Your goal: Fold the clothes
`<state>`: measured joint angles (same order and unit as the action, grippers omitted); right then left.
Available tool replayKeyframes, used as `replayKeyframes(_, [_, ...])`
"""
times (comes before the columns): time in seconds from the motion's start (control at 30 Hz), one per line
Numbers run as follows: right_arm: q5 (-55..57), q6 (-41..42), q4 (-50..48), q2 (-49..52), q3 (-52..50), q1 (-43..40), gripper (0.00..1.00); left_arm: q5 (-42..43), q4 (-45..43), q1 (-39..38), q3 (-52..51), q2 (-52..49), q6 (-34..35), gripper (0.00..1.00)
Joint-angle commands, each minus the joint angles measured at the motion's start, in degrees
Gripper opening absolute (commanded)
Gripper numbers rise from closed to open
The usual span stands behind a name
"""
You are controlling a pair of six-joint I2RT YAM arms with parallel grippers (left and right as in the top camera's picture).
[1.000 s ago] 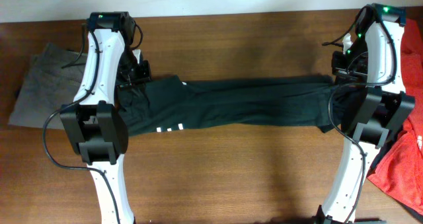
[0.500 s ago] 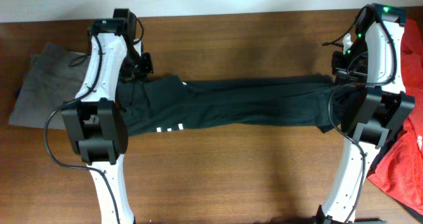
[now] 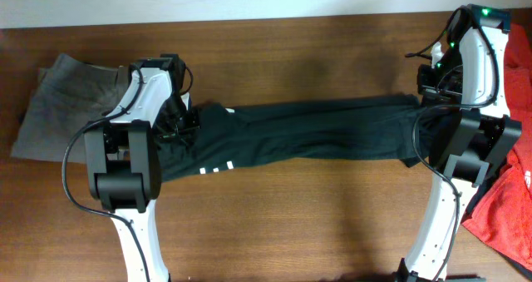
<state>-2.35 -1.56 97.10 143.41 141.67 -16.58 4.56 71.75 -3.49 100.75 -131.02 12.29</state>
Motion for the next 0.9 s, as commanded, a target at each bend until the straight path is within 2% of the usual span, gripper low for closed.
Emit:
replayKeyframes(0.0, [1.57, 0.04, 0.24, -2.80, 1.01, -0.33, 0.08, 0.13, 1.40, -0.11, -2.67, -1.16, 0.31, 0.01])
replayKeyframes(0.13, [1.57, 0.04, 0.24, -2.80, 1.01, -0.33, 0.11, -0.72, 2.62, -0.11, -2.67, -1.16, 0.31, 0.00])
replayKeyframes(0.37, [1.64, -0.22, 0.24, -2.80, 1.01, -0.46, 0.15, -8.72, 2.21, 0.44, -2.69, -1.16, 3.08, 0.01])
replayKeyframes(0.53, [5.14, -1.16, -0.48, -2.23, 1.01, -2.32, 0.22, -8.20, 0.24, 3.39, -2.69, -1.16, 4.87, 0.01])
replayKeyframes(0.87, [-0.87, -1.27, -0.20, -2.14, -1.40, -4.85, 0.21, -4.52, -0.72, 4.76, -2.69, -1.16, 4.85, 0.01])
